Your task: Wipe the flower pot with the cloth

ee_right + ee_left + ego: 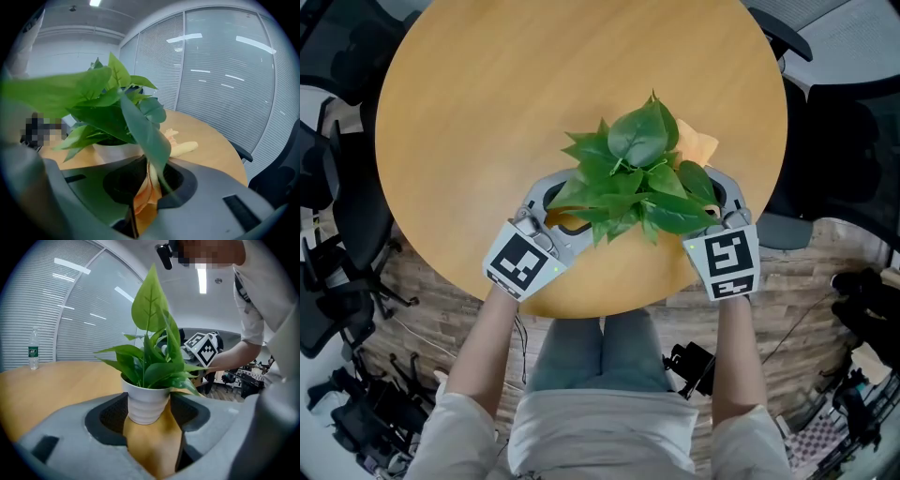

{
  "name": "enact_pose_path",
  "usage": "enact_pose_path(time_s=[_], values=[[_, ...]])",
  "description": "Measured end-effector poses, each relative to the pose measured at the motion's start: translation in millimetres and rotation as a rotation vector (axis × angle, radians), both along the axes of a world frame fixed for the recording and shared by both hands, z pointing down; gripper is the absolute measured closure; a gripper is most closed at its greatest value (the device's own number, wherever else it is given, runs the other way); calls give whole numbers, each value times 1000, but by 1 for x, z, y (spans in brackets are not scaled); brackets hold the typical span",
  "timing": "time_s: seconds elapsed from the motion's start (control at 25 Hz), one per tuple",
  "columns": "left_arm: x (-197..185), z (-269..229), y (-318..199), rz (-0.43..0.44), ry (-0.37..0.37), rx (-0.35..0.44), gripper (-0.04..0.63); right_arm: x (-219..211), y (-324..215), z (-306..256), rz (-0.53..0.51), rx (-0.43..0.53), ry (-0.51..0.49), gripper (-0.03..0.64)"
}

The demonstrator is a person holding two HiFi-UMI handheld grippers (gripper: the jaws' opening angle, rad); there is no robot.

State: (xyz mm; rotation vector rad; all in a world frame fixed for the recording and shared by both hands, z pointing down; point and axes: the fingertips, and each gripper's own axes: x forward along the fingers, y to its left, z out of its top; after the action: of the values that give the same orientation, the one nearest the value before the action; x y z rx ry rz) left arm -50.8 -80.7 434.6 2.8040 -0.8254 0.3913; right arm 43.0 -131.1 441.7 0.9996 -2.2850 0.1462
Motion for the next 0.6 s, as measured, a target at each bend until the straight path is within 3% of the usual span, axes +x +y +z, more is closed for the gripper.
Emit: enact_pose_path(time_s=[0.6], values=[[0, 2, 0, -43, 20, -46, 314, -14, 16, 1, -62, 17, 16, 560]])
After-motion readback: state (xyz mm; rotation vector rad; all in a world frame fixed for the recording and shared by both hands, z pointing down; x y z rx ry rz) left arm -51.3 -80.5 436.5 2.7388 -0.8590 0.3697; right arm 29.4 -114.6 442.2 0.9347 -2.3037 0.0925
